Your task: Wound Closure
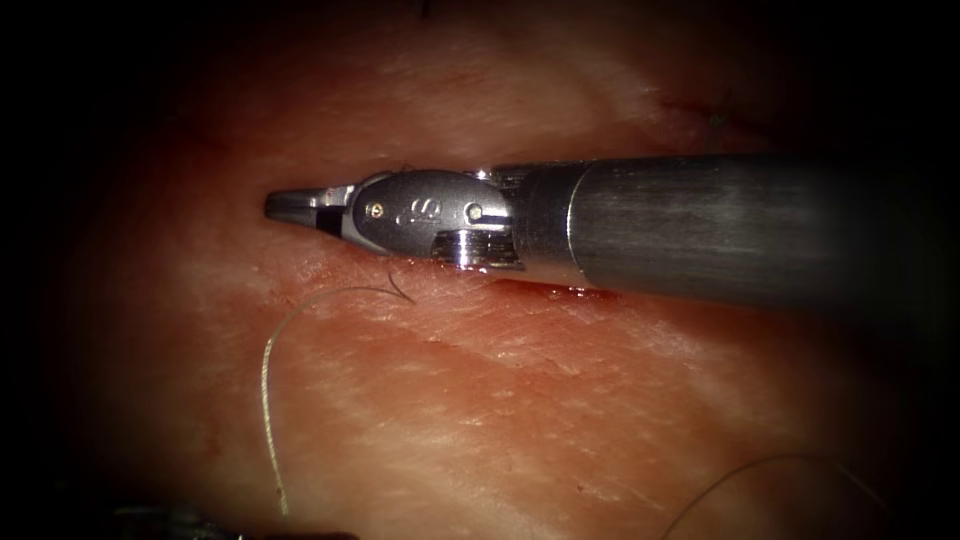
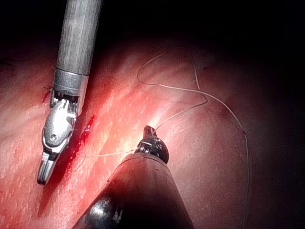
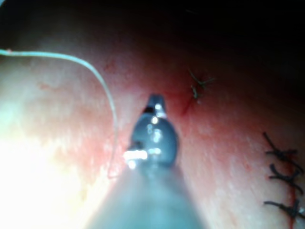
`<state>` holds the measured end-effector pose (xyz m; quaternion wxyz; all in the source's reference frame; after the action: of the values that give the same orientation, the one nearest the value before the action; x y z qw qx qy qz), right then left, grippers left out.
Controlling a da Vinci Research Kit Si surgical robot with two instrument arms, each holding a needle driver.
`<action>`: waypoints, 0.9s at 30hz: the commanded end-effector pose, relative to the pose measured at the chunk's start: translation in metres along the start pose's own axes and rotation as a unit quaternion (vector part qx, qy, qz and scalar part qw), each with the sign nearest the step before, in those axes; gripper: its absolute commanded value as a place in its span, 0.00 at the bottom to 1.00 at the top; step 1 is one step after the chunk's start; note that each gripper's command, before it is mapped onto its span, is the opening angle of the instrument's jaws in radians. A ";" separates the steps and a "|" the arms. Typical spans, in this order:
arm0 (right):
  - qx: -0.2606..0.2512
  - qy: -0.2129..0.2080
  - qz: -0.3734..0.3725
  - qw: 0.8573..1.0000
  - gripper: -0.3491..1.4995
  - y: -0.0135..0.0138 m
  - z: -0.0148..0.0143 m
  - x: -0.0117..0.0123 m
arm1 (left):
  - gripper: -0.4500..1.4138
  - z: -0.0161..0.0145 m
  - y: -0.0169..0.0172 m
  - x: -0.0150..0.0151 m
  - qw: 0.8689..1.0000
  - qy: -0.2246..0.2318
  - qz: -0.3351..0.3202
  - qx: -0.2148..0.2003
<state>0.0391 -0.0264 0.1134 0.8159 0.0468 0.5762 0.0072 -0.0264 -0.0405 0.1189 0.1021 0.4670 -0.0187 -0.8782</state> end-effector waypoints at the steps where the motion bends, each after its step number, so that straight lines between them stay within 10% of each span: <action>1: 0.011 -0.002 -0.007 1.000 0.00 -0.0004 0.0017 -0.0014 | 0.00 0.0003 0.0001 -0.0001 1.000 0.004 0.002 -0.005; 27: 0.071 0.027 0.004 0.997 0.00 -0.0047 0.0006 -0.0030 | 0.00 0.0006 -0.0077 -0.0108 0.998 -0.052 0.010 0.015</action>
<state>0.0378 -0.0312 0.1155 0.7940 0.1060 0.5978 -0.0297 -0.0217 -0.0305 0.1270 0.1037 0.4203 -0.0437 -0.9004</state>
